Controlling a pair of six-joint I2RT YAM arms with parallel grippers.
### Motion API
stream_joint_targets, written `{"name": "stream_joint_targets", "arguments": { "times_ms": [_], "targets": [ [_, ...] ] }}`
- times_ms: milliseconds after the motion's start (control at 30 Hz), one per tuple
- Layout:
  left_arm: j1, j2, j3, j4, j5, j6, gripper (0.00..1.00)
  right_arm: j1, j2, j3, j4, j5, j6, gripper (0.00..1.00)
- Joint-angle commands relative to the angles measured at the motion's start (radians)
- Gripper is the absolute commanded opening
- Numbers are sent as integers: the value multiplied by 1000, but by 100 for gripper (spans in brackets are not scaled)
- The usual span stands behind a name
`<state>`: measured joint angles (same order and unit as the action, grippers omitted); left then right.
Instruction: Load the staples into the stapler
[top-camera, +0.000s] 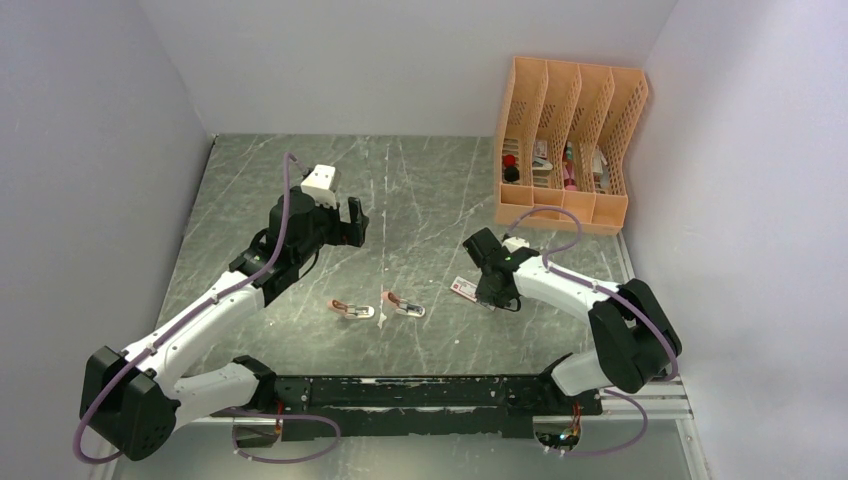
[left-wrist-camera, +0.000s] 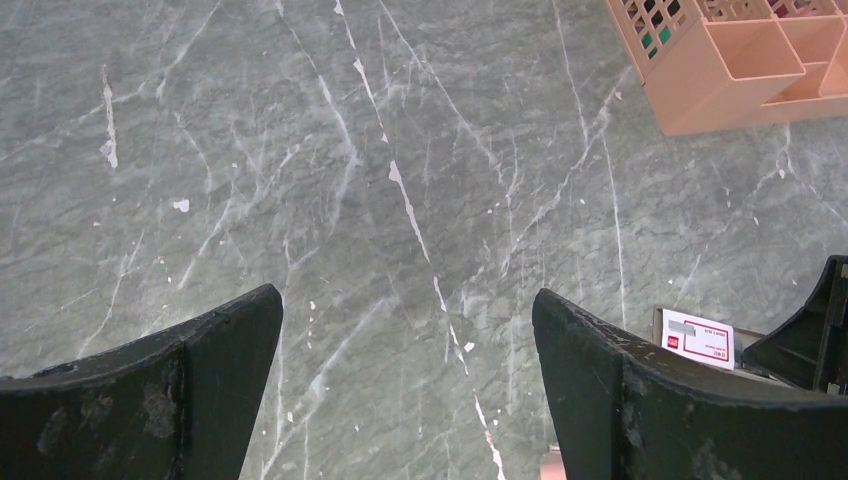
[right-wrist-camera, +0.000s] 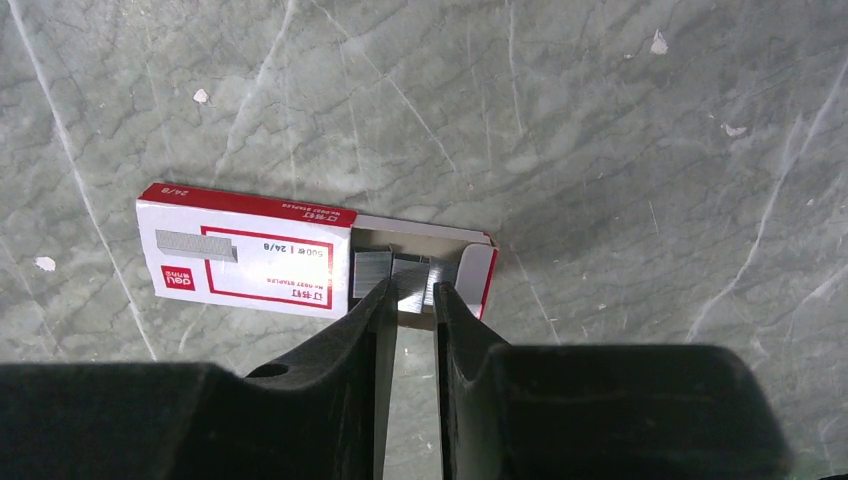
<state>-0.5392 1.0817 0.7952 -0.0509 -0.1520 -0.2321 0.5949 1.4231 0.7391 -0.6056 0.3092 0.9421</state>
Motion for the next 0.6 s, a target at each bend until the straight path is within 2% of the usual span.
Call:
{"name": "stream_joint_targets", "arguments": {
  "times_ms": [0, 567],
  "targets": [
    [8, -12, 12, 0, 18, 5, 99, 4, 7, 4, -38, 34, 16, 23],
    [7, -12, 13, 0, 20, 7, 99, 5, 16, 3, 4, -3, 0, 25]
  ]
}}
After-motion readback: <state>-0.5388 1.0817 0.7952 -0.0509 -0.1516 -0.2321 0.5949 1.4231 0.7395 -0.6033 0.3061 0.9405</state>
